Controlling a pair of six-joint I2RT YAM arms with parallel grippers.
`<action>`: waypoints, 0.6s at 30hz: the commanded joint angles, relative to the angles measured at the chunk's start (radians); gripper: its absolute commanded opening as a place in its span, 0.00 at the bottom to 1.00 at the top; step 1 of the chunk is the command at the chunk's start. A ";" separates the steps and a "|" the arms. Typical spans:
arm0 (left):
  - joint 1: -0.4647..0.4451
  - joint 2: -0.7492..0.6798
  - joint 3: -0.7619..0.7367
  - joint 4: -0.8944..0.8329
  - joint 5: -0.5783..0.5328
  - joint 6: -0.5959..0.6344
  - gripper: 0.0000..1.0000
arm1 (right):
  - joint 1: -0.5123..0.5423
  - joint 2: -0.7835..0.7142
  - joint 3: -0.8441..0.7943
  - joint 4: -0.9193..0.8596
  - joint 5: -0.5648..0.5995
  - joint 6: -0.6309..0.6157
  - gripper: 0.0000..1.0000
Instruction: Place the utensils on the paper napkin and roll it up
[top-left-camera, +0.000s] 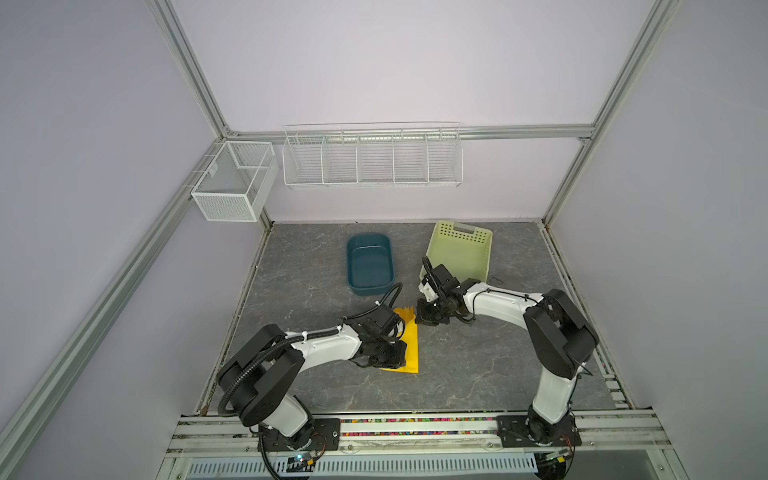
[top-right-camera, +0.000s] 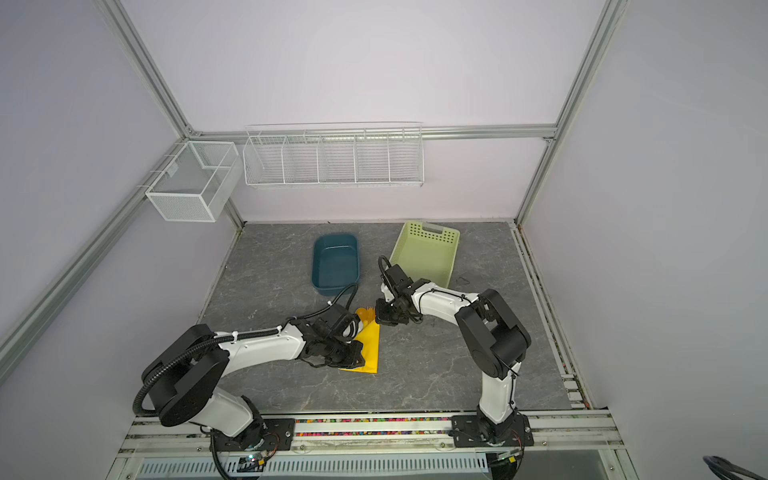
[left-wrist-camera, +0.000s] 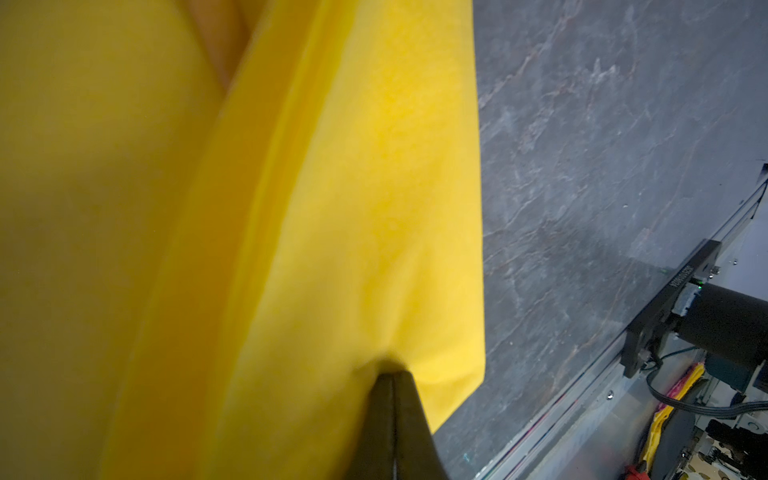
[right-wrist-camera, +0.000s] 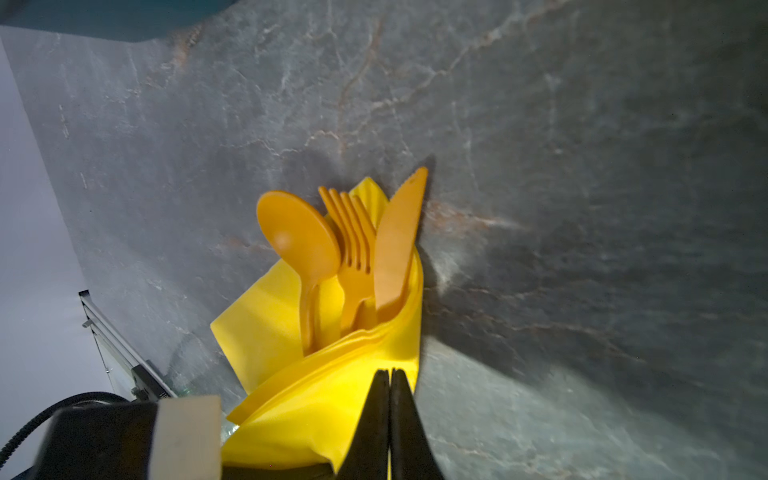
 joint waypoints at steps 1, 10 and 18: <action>-0.002 0.044 -0.032 -0.048 -0.059 0.001 0.00 | -0.002 -0.004 0.024 0.020 -0.024 -0.019 0.07; -0.002 0.040 -0.035 -0.048 -0.060 -0.002 0.00 | -0.005 0.063 0.045 0.005 0.018 -0.038 0.07; -0.002 0.031 -0.042 -0.045 -0.061 -0.006 0.00 | -0.010 0.112 0.048 -0.028 0.065 -0.062 0.07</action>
